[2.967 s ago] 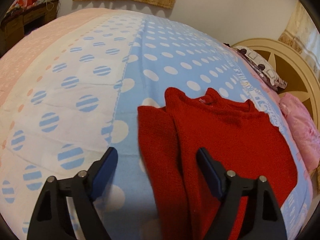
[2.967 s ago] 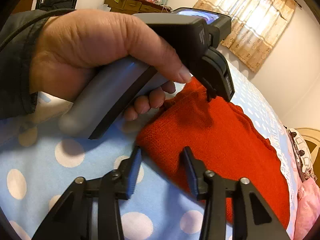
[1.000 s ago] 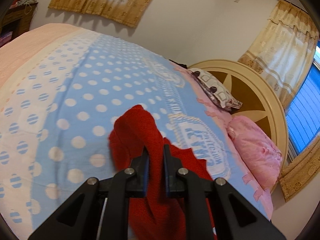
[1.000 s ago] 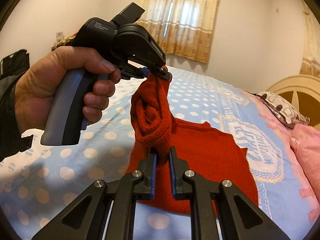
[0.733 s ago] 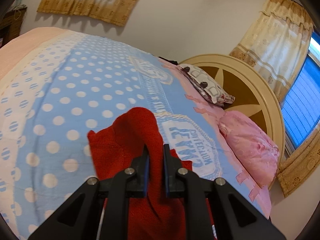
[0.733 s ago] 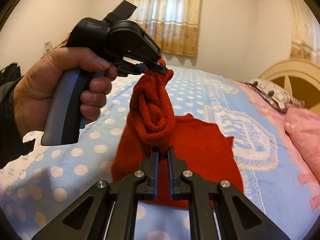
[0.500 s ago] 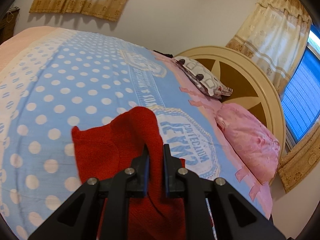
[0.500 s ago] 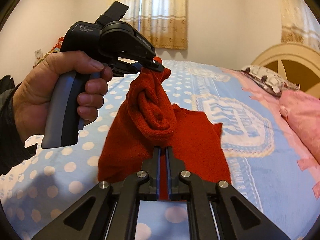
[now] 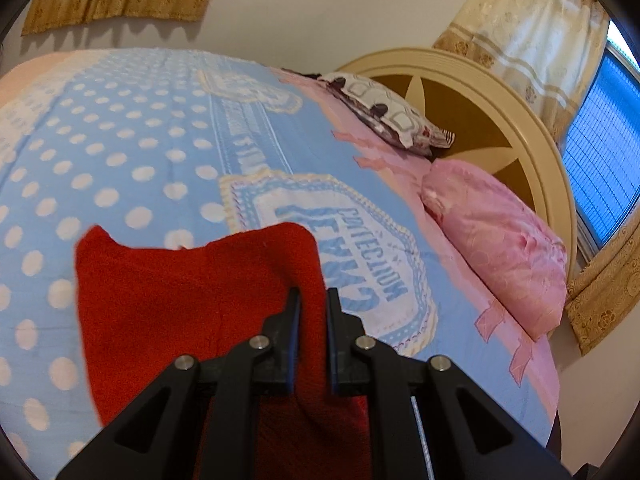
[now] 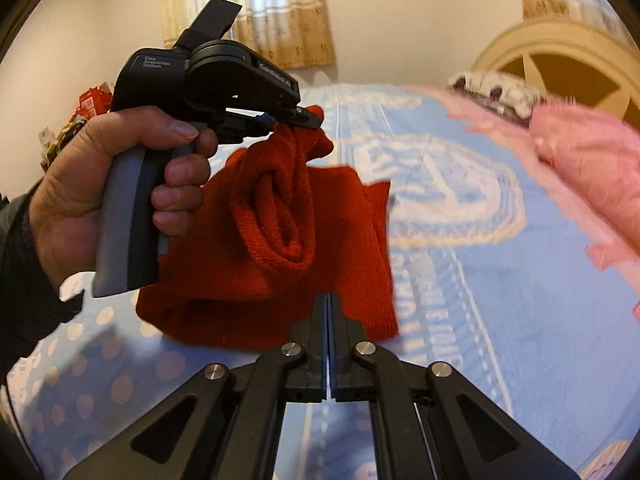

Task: Fold small clothes
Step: 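Lift the held edge with both tools and fold it over the sweater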

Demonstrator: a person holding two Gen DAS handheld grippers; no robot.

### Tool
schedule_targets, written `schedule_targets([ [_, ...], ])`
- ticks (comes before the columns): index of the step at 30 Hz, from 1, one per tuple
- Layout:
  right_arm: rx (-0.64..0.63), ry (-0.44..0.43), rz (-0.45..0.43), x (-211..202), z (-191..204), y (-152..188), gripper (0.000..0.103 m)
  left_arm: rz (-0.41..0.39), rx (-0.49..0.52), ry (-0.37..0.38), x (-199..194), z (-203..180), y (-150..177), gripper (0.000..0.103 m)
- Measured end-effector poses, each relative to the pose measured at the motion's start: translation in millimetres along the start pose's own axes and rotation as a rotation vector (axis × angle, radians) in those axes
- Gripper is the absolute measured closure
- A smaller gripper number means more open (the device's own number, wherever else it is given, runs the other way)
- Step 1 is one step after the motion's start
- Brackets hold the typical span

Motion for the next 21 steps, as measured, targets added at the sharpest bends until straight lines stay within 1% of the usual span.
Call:
schedule_targets([
  [1, 0.023, -0.022, 0.017, 2, -3, 0, 0.103, 0.009, -0.002, 0.002, 5, -2, 3, 0.092],
  [3, 0.064, -0.060, 0.013, -1, -8, -4, 0.102, 0.030, 0.006, 0.004, 14, -7, 7, 0.093],
  [4, 0.072, -0.081, 0.007, -2, -7, -7, 0.098, 0.039, 0.010, 0.003, 17, -8, 9, 0.093],
  [5, 0.074, -0.097, 0.002, -3, -7, -8, 0.088, 0.045, 0.013, 0.006, 19, -10, 10, 0.093],
  [6, 0.069, -0.107, 0.007, -3, -5, -8, 0.046, 0.047, 0.017, 0.006, 20, -11, 10, 0.093],
  [7, 0.070, -0.129, 0.027, -1, -3, -8, 0.013, 0.046, 0.019, 0.005, 20, -12, 9, 0.093],
  [9, 0.121, -0.189, 0.040, 2, -2, -9, 0.014, 0.045, 0.015, 0.006, 19, -11, 6, 0.093],
  [10, 0.119, -0.195, 0.061, 6, 2, -10, 0.016, 0.045, 0.017, 0.006, 18, -10, 6, 0.093],
  [11, 0.106, -0.182, 0.067, 10, 5, -11, 0.019, 0.044, 0.020, 0.005, 17, -10, 6, 0.093],
  [13, 0.080, -0.165, 0.063, 18, 8, -15, 0.033, 0.043, 0.021, 0.007, 16, -10, 6, 0.093],
  [14, 0.082, -0.170, 0.087, 25, 10, -17, 0.037, 0.043, 0.020, 0.007, 17, -10, 6, 0.093],
  [15, 0.092, -0.170, 0.117, 33, 9, -17, 0.047, 0.043, 0.019, 0.009, 16, -10, 5, 0.093],
  [16, 0.102, -0.163, 0.143, 42, 7, -15, 0.060, 0.042, 0.018, 0.013, 16, -10, 5, 0.093],
  [17, 0.107, -0.156, 0.156, 47, 5, -14, 0.067, 0.042, 0.019, 0.013, 15, -10, 4, 0.093],
  [18, 0.107, -0.141, 0.168, 52, 2, -12, 0.083, 0.041, 0.021, 0.013, 14, -11, 4, 0.093],
  [19, 0.112, -0.138, 0.170, 51, 0, -11, 0.085, 0.041, 0.025, 0.014, 14, -12, 3, 0.093],
  [20, 0.116, -0.148, 0.165, 46, -1, -11, 0.087, 0.038, 0.031, 0.014, 13, -14, 2, 0.095],
  [21, 0.115, -0.153, 0.147, 39, -3, -13, 0.087, 0.036, 0.035, 0.017, 13, -15, 0, 0.095],
])
Point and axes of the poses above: each gripper's, at about its wrist camera, not at the fingertips, and x roughly the way its jaws point, z to its left, y to its underside, the point moved 6 cm from there along x, roughly the way its jaws point, and after that the axes turned 12 degrees about x, right-handed, at the moved point
